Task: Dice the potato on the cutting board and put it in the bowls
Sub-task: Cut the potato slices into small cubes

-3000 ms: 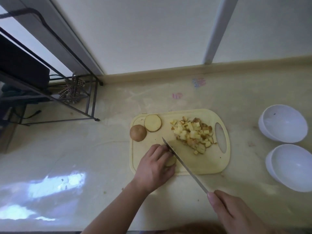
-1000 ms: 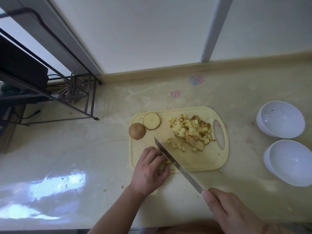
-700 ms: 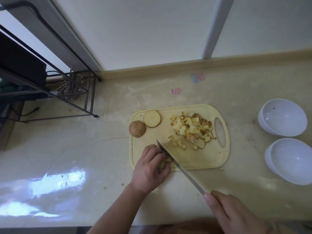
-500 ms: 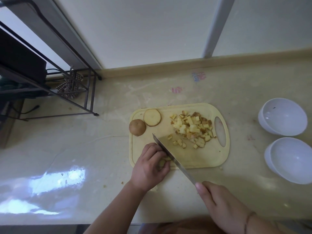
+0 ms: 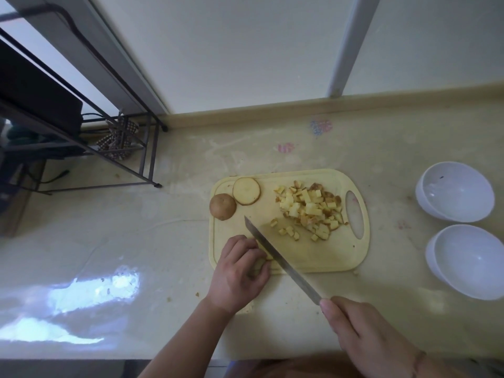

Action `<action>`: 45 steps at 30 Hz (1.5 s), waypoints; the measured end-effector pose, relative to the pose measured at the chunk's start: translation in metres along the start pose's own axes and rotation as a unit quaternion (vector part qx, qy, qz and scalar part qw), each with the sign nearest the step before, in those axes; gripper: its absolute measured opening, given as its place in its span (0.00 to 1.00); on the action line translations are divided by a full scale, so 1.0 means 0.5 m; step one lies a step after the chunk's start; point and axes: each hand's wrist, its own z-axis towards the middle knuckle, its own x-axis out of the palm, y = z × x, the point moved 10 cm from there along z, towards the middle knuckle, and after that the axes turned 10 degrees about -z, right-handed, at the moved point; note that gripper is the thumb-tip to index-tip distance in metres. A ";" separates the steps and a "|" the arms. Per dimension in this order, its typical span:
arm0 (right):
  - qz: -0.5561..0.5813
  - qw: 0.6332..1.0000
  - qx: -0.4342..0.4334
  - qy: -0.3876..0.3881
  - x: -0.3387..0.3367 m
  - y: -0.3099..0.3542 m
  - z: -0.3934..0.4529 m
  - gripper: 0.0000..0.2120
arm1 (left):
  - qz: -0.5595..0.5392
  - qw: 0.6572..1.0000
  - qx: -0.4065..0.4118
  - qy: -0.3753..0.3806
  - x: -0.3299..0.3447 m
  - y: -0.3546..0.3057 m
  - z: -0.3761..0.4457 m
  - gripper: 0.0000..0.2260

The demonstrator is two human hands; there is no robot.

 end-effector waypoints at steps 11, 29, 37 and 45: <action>-0.063 0.997 -0.017 -0.035 -0.001 -0.001 -0.012 0.39 | -0.019 1.000 -0.006 0.006 0.007 0.007 -0.003 0.03; 0.000 1.000 0.017 -0.014 -0.039 -0.054 0.039 0.21 | -0.018 1.000 -0.003 0.004 0.000 0.010 -0.006 0.05; -0.069 0.998 -0.012 -0.010 -0.044 -0.042 0.033 0.44 | 0.027 0.994 -0.103 0.020 -0.001 0.036 -0.015 0.12; -0.109 0.991 -0.027 -0.070 -0.121 -0.052 0.010 0.39 | -0.004 0.991 -0.131 0.024 0.044 0.028 0.071 0.10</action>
